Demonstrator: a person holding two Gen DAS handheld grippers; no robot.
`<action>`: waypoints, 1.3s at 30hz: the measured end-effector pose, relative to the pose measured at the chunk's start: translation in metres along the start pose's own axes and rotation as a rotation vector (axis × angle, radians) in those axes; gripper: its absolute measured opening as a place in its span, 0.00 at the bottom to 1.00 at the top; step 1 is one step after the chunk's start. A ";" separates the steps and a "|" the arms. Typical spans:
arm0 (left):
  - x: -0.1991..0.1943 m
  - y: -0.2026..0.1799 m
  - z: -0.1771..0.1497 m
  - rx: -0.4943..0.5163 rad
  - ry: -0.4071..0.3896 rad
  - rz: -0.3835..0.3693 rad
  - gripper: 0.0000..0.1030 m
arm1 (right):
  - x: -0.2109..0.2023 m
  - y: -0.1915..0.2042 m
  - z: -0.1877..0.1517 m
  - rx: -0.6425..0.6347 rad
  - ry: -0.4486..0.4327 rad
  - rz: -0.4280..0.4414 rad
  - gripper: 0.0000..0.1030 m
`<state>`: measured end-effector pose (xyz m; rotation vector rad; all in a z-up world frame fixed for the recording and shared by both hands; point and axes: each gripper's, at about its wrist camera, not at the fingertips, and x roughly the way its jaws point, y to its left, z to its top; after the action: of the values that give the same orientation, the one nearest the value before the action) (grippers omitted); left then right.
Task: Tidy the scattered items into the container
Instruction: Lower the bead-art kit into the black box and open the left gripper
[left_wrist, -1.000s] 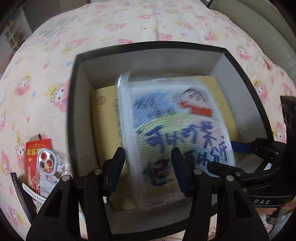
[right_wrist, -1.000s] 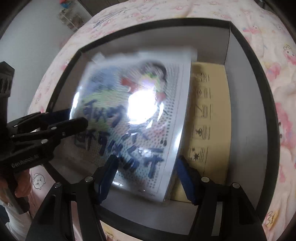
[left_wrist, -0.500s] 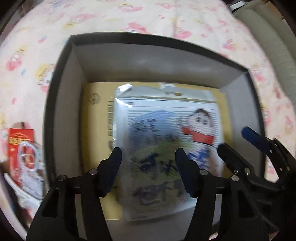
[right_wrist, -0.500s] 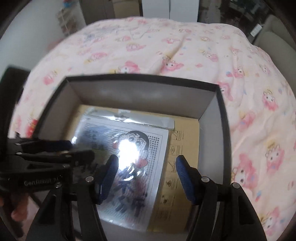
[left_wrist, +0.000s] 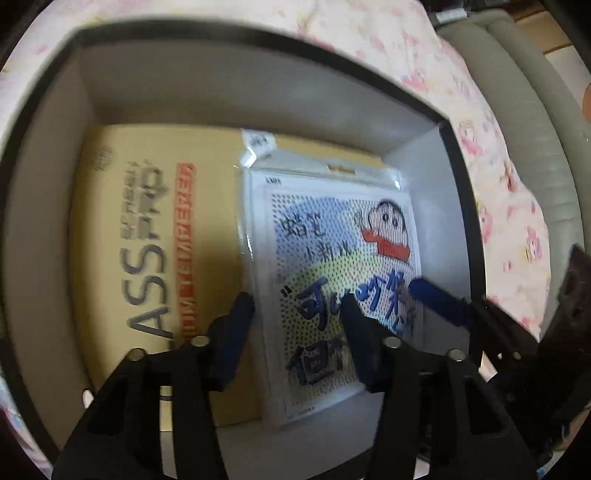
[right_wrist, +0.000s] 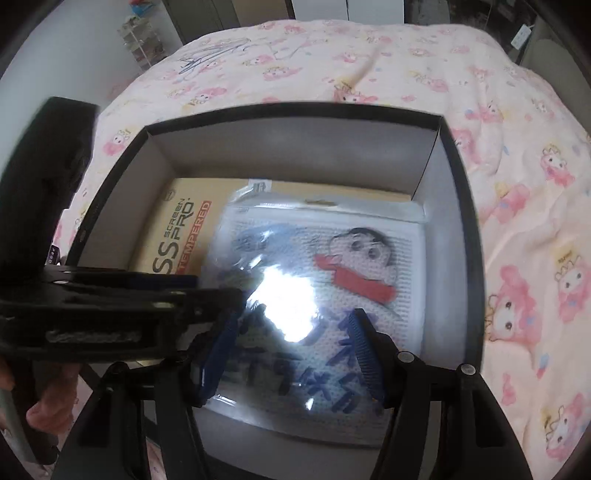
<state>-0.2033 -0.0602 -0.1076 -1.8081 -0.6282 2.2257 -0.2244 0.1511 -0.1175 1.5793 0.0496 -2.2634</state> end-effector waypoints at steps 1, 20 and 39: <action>-0.006 0.005 -0.002 -0.015 -0.024 -0.009 0.40 | 0.003 -0.003 0.000 0.011 0.009 0.017 0.57; -0.061 0.037 -0.050 0.043 -0.072 0.015 0.38 | 0.014 -0.024 -0.004 0.185 0.043 0.141 0.57; -0.131 -0.112 -0.107 0.332 -0.477 0.133 0.61 | -0.142 0.045 -0.066 0.067 -0.379 -0.070 0.70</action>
<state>-0.0814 0.0054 0.0407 -1.2001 -0.1896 2.6807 -0.1086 0.1661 -0.0043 1.1686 -0.0747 -2.6044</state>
